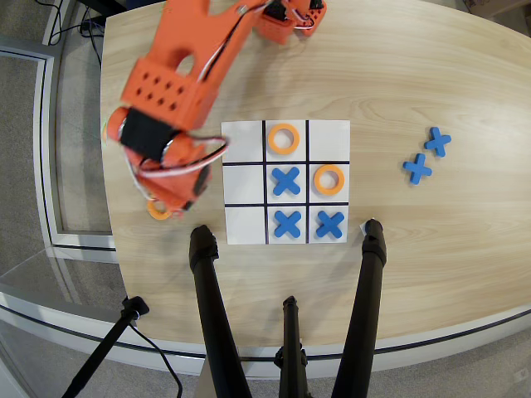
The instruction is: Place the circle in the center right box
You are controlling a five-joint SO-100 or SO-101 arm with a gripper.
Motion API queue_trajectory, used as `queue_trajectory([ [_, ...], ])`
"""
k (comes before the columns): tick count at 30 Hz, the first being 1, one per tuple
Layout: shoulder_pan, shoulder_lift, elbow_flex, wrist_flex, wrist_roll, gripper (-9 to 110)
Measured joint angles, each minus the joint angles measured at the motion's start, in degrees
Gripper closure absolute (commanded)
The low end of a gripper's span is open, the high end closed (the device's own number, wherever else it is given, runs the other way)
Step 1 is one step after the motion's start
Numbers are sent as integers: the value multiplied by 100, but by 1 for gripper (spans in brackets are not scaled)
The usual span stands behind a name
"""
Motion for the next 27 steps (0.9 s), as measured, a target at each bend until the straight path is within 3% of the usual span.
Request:
queue_trajectory([
  [8, -1617, 2276, 2127, -88, 44, 102],
  [14, -2241, 2777, 3393, -773, 88, 102],
  [27, -1846, 1688, 3841, -2276, -53, 102],
])
